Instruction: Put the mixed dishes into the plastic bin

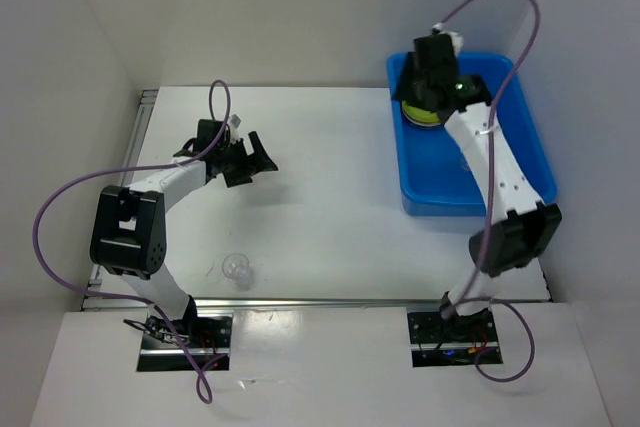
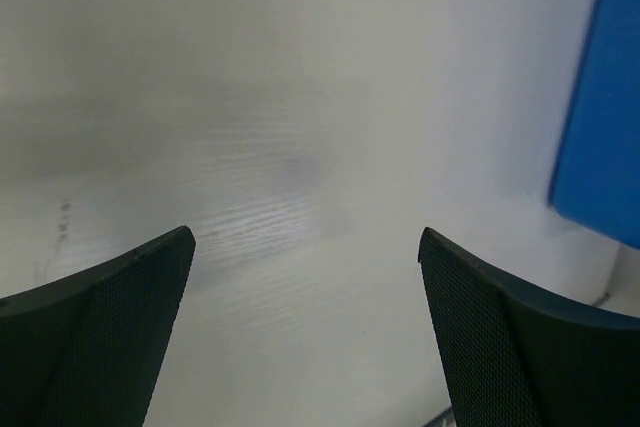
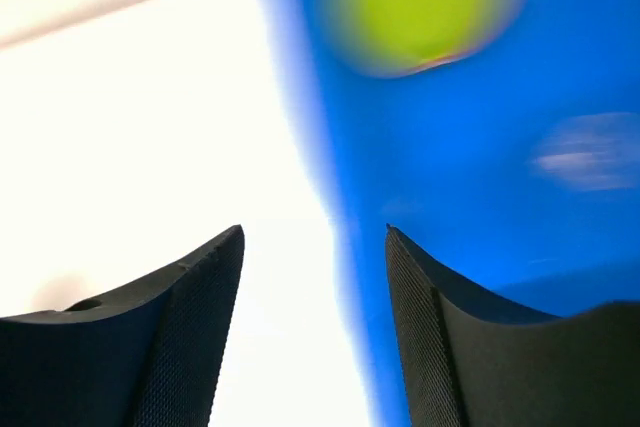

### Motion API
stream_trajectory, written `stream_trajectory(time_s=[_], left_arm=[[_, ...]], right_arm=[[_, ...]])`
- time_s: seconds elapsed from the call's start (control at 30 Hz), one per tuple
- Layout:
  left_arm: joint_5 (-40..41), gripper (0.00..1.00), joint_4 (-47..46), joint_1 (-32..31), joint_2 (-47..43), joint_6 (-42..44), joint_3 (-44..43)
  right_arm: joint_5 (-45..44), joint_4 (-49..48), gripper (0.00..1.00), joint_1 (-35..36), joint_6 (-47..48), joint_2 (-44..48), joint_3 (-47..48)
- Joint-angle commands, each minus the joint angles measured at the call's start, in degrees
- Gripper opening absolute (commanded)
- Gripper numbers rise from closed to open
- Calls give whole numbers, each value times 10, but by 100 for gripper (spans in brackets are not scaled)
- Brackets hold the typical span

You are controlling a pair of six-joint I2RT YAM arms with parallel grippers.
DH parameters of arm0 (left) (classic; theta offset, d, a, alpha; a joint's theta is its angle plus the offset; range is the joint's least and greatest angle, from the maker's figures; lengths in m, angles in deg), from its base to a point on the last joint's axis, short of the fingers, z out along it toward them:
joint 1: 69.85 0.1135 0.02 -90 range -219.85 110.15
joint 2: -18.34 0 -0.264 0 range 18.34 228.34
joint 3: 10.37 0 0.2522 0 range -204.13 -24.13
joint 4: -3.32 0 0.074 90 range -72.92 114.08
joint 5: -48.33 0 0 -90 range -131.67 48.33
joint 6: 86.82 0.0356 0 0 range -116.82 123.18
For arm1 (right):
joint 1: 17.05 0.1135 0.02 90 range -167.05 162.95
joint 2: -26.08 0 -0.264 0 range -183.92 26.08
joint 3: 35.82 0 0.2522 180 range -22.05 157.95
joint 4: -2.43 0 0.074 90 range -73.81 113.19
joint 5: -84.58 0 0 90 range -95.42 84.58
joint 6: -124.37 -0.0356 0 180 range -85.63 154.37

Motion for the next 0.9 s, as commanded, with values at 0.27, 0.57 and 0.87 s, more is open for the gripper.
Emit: stream_trajectory(time_s=[0.27, 0.57, 0.87], left_arm=[[314, 96, 138, 95, -153, 44, -42], [287, 96, 160, 151, -251, 20, 27], [292, 96, 177, 156, -306, 20, 54]], right_arm=[[241, -112, 63, 393, -68, 38, -204], [263, -161, 62, 498, -68, -30, -230], [276, -200, 59, 535, -73, -105, -205]])
